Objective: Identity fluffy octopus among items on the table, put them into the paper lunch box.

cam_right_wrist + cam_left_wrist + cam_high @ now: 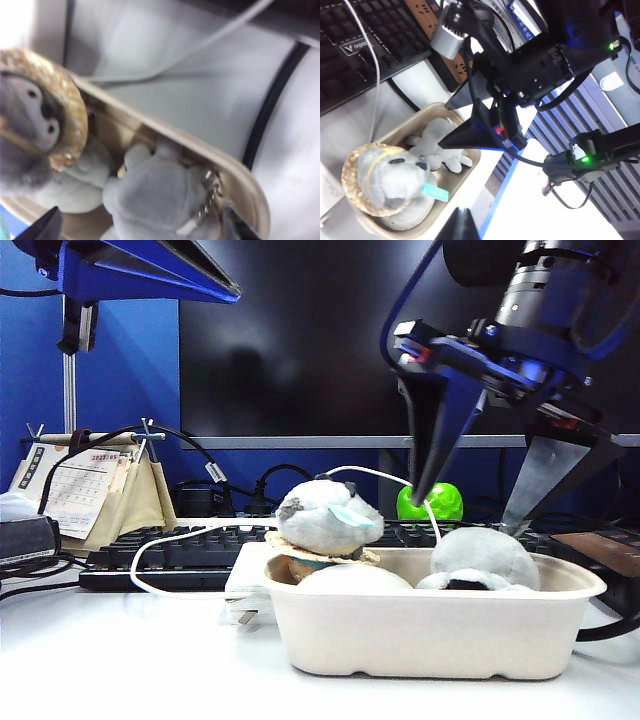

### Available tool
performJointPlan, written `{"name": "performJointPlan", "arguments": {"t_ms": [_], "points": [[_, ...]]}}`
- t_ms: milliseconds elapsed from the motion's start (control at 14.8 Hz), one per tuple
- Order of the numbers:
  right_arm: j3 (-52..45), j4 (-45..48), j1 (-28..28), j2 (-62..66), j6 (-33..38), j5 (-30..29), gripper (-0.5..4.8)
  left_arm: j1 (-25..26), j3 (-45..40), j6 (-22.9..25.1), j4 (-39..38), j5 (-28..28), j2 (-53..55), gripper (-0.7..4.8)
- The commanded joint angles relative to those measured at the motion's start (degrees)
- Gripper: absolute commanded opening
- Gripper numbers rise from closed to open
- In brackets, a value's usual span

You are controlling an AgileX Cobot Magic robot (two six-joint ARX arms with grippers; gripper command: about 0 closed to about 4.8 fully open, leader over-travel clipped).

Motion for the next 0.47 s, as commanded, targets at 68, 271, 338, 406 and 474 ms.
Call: {"name": "performJointPlan", "arguments": {"t_ms": [68, 271, 338, 406, 474], "points": [[1.2, 1.09, -0.02, -1.51, -0.02, 0.17, 4.02, 0.04, 0.37, 0.07, 0.44, 0.42, -0.15, -0.02], [5.42, 0.72, -0.11, -4.24, -0.02, 2.19, 3.7, 0.09, 0.37, 0.07, 2.91, 0.39, -0.33, -0.03], [7.82, 0.42, -0.11, -6.01, -0.04, 2.1, 2.7, 0.07, 0.37, 0.09, 5.25, 0.39, -0.63, -0.03], [9.88, -0.04, -0.11, -7.78, -0.37, 2.12, 2.1, 0.07, 0.39, 0.07, 7.26, 0.39, -0.94, -0.03], [11.93, -0.72, -0.11, -9.81, -1.42, 2.14, 2.04, 0.09, 0.39, 0.07, 9.42, 0.39, -1.16, -0.03]]}}
